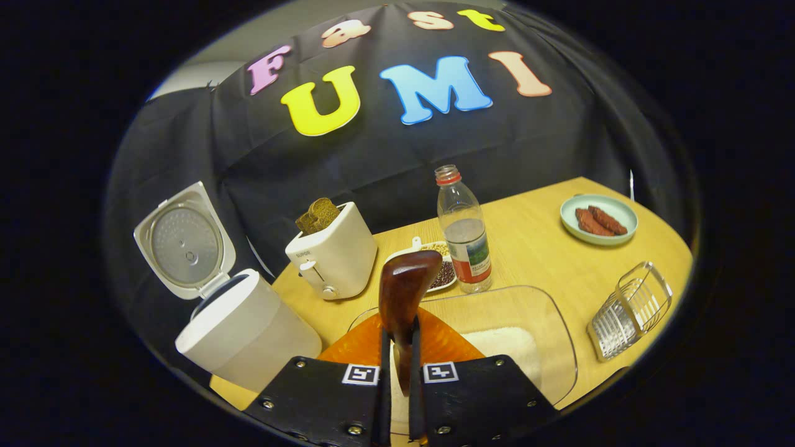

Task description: Close the left gripper, press the button to open the rice cooker; take a wooden spoon from the chopstick holder with the right hand, scoop a spoonful of rice and pour it into the rice cooker, then put the wooden spoon back into the chopstick holder.

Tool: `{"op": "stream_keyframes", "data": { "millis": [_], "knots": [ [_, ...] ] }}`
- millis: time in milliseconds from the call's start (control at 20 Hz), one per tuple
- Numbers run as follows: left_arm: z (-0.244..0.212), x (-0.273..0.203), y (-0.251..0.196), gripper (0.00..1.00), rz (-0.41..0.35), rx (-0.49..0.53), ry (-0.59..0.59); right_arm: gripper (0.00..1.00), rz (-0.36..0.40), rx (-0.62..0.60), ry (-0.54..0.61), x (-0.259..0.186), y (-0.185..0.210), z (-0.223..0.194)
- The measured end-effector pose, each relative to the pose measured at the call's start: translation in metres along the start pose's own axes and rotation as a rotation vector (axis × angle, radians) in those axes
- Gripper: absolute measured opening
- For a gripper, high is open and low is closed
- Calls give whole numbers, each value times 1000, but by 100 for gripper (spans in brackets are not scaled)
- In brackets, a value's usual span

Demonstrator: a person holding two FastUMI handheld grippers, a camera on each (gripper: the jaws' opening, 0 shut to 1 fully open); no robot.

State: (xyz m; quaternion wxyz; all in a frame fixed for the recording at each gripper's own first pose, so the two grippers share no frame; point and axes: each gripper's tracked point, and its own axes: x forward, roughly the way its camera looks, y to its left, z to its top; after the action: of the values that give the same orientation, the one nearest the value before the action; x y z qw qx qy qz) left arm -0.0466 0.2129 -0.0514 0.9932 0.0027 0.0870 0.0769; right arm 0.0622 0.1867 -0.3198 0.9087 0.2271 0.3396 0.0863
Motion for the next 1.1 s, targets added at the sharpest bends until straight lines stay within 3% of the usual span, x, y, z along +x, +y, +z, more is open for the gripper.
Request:
{"op": "stream_keyframes", "data": {
  "millis": [500,800,1100],
  "knots": [
    [13,-3,-21,96,-17,21,-14,12,54,449,59,-9,-34,-5],
    [22,-7,-33,97,-17,47,-30,12,63,590,26,-23,-58,20],
    [26,-9,-41,94,-29,27,-47,12,154,694,-4,-42,-35,64]
  ]
}}
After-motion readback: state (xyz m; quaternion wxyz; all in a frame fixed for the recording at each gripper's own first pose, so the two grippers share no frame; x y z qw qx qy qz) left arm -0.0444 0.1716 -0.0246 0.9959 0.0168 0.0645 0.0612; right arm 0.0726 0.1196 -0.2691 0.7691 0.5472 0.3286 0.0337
